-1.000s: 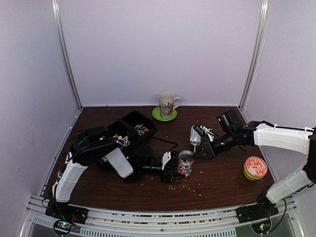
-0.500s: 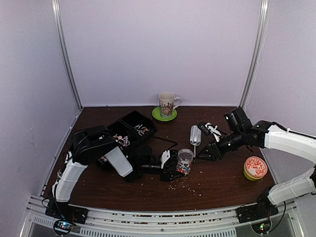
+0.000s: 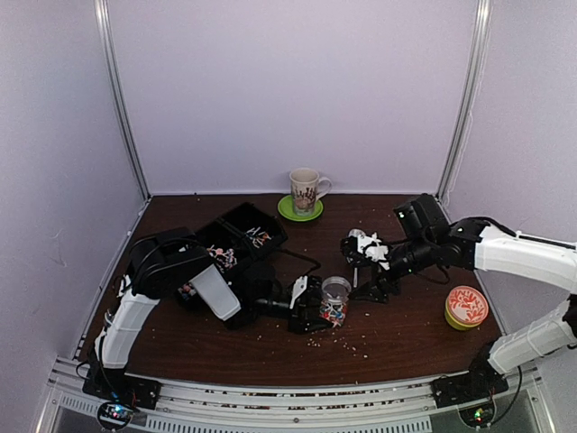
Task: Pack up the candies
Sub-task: Screw the box lid onto the packing bottle.
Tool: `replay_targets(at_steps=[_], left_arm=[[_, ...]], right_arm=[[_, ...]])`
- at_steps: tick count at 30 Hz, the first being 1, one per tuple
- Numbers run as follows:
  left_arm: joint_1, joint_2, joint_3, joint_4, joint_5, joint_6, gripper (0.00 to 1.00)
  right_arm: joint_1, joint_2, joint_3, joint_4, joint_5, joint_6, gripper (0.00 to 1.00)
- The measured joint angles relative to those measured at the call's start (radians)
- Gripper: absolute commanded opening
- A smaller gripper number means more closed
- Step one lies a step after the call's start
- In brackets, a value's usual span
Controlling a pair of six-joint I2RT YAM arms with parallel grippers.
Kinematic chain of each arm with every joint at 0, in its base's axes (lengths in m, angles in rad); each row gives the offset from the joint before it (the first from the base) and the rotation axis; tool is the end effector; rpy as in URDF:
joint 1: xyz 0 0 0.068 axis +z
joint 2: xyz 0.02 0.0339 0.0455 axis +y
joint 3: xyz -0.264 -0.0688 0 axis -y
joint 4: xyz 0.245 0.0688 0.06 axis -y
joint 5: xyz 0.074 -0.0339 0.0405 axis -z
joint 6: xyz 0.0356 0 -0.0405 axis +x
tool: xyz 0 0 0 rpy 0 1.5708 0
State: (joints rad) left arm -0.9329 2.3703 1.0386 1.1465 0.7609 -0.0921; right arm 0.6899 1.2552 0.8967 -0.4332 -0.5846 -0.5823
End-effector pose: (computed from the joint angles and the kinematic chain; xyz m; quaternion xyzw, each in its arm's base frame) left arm 0.2326 -0.3550 0.0553 0.5081 0.5554 -0.5398 0.3767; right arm 0.1891 0.1815 0.2609 -0.6143 0.6476 0.2857 0.3488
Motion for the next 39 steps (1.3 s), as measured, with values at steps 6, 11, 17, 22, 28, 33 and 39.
replay_targets(at_steps=[6,11,17,22,28,33,39], left_arm=[[0.0,0.002,0.003,-0.003,0.022,0.0,0.41],[0.001,0.002,0.005,-0.005,0.028,0.001,0.4],[0.001,0.002,0.007,-0.008,0.028,0.001,0.4],[0.001,0.002,0.013,-0.016,0.028,0.001,0.4],[0.001,0.002,0.014,-0.02,0.028,0.0,0.4],[0.001,0.002,0.015,-0.02,0.028,0.0,0.4],[0.001,0.002,0.015,-0.02,0.028,0.0,0.39]], right_arm=[[0.0,0.141,0.099,-0.073,-0.007,-0.121,0.8],[0.003,0.184,0.137,-0.124,-0.025,-0.178,0.8],[0.03,0.215,0.163,-0.157,-0.035,-0.225,0.8],[0.047,0.232,0.164,-0.143,-0.035,-0.222,0.79],[0.048,0.243,0.171,-0.129,-0.034,-0.196,0.78],[0.048,0.246,0.174,-0.113,-0.018,-0.174,0.79],[0.048,0.246,0.174,-0.095,-0.005,-0.169,0.79]])
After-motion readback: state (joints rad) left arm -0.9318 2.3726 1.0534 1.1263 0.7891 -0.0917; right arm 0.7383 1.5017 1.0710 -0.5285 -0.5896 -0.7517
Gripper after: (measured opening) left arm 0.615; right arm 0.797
